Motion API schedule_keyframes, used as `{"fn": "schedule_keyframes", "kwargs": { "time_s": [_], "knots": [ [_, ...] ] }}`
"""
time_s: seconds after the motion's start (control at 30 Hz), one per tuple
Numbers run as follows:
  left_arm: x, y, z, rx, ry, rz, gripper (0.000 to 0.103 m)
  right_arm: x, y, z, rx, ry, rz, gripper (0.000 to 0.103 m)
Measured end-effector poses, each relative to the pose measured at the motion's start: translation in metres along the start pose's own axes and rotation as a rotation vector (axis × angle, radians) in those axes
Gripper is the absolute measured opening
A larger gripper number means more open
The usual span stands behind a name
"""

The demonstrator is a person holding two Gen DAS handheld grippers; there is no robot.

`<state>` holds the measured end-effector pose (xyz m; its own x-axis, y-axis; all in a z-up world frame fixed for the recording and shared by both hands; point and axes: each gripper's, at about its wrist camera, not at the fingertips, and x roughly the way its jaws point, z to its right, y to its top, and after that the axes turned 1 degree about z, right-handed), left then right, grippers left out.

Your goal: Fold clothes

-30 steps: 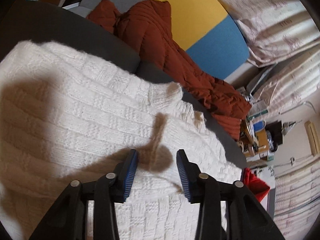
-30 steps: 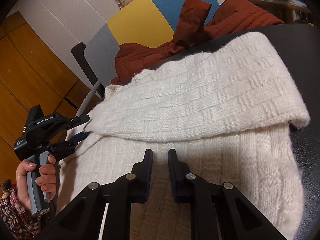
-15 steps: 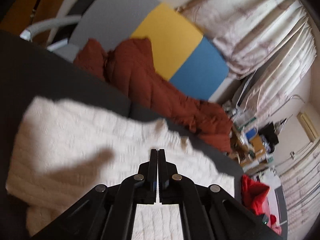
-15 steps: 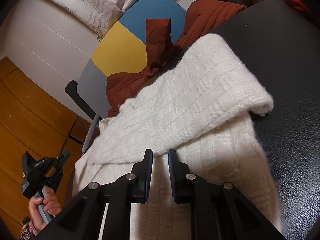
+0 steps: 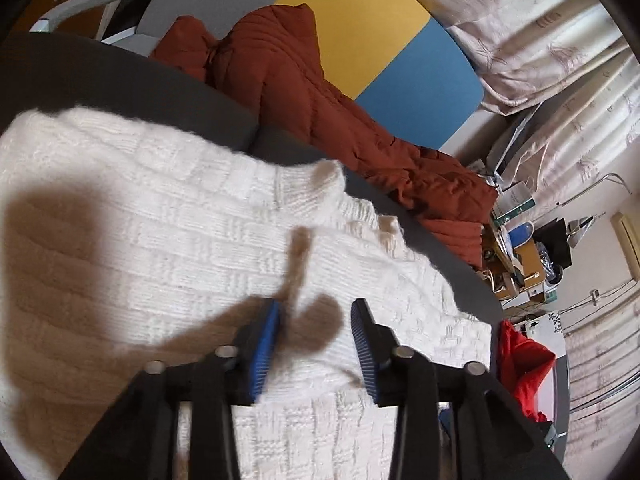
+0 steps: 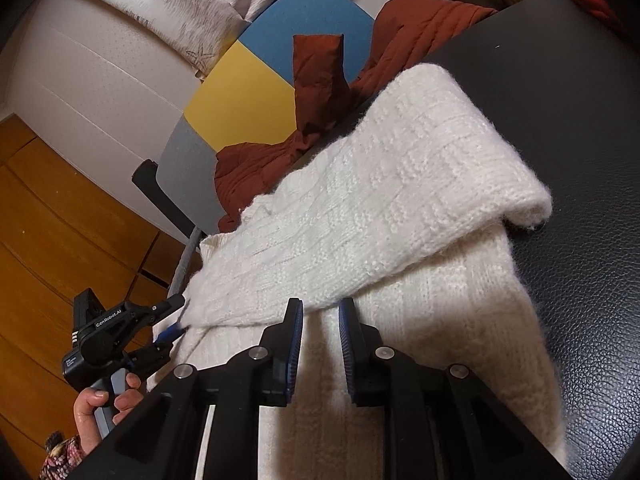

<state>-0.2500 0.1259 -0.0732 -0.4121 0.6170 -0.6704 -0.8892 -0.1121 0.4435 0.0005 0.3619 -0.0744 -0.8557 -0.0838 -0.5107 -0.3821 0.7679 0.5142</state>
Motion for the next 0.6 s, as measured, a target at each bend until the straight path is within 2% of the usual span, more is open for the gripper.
{"fn": "schedule_keyframes", "kwargs": {
  "time_s": [0.03,0.17,0.27,0.33,0.43,0.53,0.6],
  "knots": [
    [-0.002,0.001,0.004,0.016,-0.003,0.011,0.007,0.0,0.0,0.0,0.0,0.0,0.0,0.02],
    [-0.013,0.006,0.02,0.073,-0.022,0.06,0.006,-0.001,-0.001,0.0,0.002,0.002,0.003,0.019],
    [-0.039,0.014,0.02,0.072,-0.061,0.135,0.006,-0.002,-0.001,0.001,0.005,0.002,0.007,0.019],
    [-0.054,0.018,0.012,0.08,-0.04,0.184,0.006,-0.003,-0.001,0.001,0.007,0.005,0.009,0.019],
    [-0.06,0.016,-0.009,0.086,0.026,0.201,0.006,-0.005,-0.001,0.003,0.018,0.022,0.017,0.02],
    [-0.051,0.006,-0.035,0.065,0.079,0.175,0.006,-0.008,0.006,0.009,0.077,0.047,0.033,0.023],
    [-0.043,-0.001,-0.044,0.064,0.098,0.157,0.006,-0.01,0.01,0.013,0.117,0.064,0.044,0.03]
  ]
}}
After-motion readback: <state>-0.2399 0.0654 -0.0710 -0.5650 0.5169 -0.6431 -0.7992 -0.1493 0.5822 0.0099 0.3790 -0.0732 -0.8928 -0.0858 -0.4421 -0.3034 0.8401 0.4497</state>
